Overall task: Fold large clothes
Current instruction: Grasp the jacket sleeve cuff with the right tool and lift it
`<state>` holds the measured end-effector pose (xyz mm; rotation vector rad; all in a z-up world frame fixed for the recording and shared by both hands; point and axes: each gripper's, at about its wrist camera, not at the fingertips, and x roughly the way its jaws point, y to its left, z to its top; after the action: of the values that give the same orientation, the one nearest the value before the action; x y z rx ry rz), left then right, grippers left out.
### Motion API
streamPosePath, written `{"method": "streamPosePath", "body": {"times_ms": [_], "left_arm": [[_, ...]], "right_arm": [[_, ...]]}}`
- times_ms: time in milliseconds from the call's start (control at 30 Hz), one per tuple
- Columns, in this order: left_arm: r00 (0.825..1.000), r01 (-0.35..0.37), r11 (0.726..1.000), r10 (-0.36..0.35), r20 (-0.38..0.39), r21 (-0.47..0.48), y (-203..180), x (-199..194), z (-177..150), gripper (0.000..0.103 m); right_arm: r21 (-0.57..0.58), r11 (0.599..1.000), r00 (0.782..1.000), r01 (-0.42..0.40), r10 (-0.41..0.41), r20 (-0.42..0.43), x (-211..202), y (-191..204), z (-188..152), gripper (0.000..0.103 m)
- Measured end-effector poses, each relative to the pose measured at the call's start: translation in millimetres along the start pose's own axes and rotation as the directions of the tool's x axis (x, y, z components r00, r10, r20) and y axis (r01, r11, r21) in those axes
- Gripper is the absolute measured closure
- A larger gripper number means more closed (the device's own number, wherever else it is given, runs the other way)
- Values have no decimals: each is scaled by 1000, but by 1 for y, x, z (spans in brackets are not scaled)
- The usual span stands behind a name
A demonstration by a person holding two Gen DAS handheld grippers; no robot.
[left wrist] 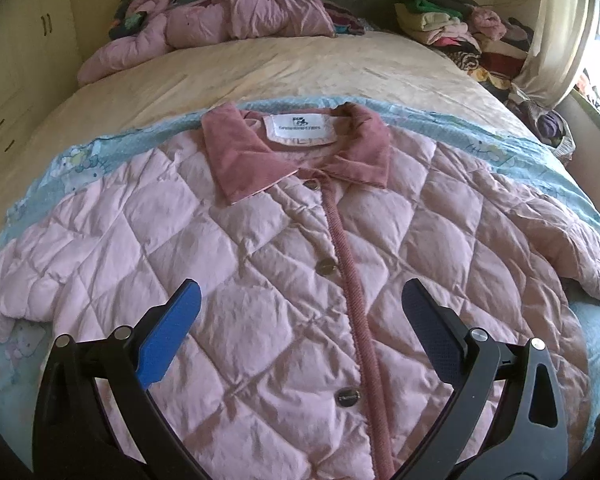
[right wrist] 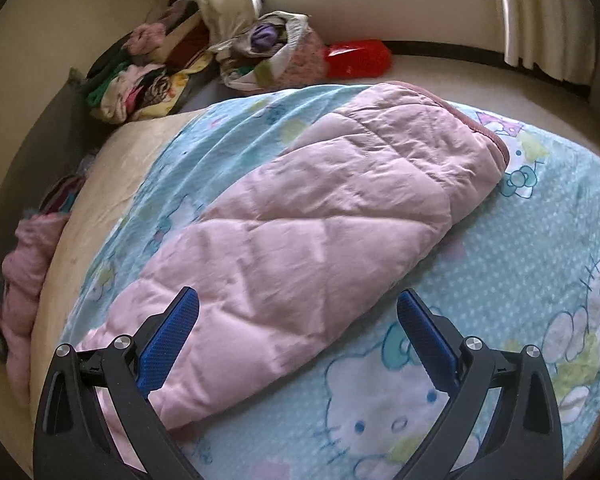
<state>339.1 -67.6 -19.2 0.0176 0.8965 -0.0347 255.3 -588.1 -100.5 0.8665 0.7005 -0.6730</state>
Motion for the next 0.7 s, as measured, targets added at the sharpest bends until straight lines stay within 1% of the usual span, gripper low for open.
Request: {"method": "streamPosePath", "body": {"times_ms": [100, 200, 267, 300, 333, 367, 400, 433, 467, 533, 600, 700], "left_arm": [[1000, -5, 1000, 5, -10, -14, 5, 4, 0, 9], [1000, -13, 1000, 13, -16, -28, 11, 6, 0, 9], [1000, -15, 999, 15, -16, -36, 15, 6, 1, 9], [1000, -16, 999, 16, -16, -42, 18, 5, 2, 9], [1000, -19, 999, 18, -18, -47, 20, 5, 3, 9], [1000, -23, 998, 22, -21, -53, 24, 4, 4, 9], [999, -26, 998, 25, -22, -56, 26, 2, 4, 9], [999, -29, 998, 28, -21, -61, 28, 0, 5, 9], [999, -31, 997, 29, -21, -69, 32, -3, 7, 9], [1000, -25, 996, 24, -15, -86, 38, -11, 10, 9], [1000, 0, 995, 1, 10, -99, 43, -21, 14, 9], [998, 32, 994, -26, 59, -102, 48, -37, 18, 9]], "right_arm": [[35, 999, 1000, 0, 0, 1, 12, -9, 10, 4], [120, 993, 999, -16, 19, -26, 28, -25, 21, 5], [204, 978, 998, -43, 53, -42, 39, -40, 26, 14], [234, 971, 998, -52, 61, -32, 41, -47, 28, 25], [255, 965, 997, -61, 69, -21, 41, -53, 31, 40], [276, 959, 997, -69, 76, -14, 43, -59, 34, 47], [298, 951, 995, -88, 95, -12, 44, -64, 38, 59], [315, 943, 993, -110, 120, -11, 45, -68, 41, 66], [317, 940, 990, -127, 139, -14, 43, -69, 45, 69], [262, 956, 991, -128, 134, -5, 32, -59, 52, 78], [172, 973, 988, -153, 150, 32, 15, -41, 57, 82], [63, 975, 976, -211, 207, 60, -17, -12, 62, 86]]}}
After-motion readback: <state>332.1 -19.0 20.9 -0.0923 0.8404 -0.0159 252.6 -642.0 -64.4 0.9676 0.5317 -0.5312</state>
